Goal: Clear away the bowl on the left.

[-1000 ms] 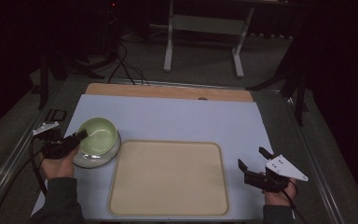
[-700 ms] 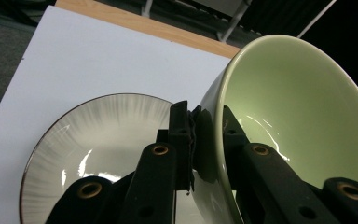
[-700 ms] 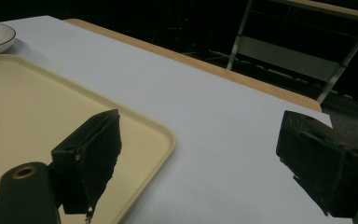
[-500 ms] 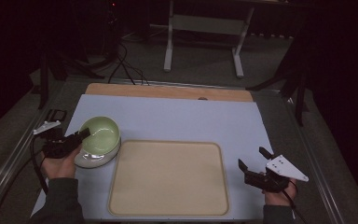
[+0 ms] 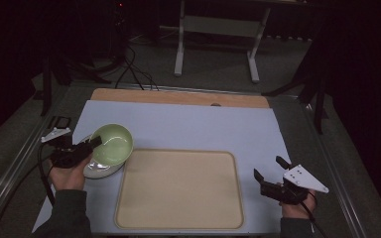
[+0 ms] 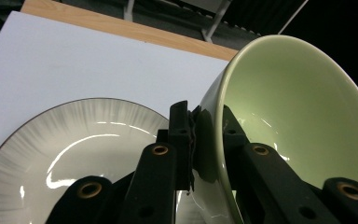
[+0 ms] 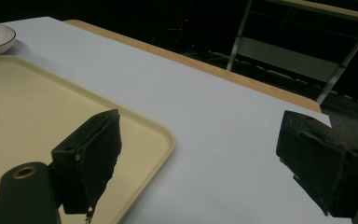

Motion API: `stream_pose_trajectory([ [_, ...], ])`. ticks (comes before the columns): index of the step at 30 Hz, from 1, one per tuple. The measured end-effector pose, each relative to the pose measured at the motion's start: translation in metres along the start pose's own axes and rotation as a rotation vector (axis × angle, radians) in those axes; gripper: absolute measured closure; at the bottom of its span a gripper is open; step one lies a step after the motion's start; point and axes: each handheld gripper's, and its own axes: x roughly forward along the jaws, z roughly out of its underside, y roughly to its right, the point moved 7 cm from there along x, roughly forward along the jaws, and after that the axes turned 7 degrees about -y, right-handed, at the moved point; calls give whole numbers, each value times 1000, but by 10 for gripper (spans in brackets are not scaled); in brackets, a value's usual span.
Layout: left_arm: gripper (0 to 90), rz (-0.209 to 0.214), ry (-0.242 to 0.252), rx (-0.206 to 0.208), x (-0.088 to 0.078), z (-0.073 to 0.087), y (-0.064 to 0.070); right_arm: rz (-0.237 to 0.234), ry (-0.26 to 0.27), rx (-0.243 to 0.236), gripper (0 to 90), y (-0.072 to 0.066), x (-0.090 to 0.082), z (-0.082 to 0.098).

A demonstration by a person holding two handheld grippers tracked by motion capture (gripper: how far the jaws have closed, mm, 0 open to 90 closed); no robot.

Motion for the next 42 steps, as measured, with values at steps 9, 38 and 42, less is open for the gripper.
stream_pose_trajectory([
  [9, 814, 18, -9, 22, 3, 1, 11, 0, 0, 2, 135, 0, -1, 0],
  [38, 813, 63, -37, 71, 11, 5, 37, 1, 6, -2, 135, 0, -1, -1],
  [42, 814, 67, -46, 75, 13, 6, 40, 1, 5, -3, 134, 0, -1, -1],
])
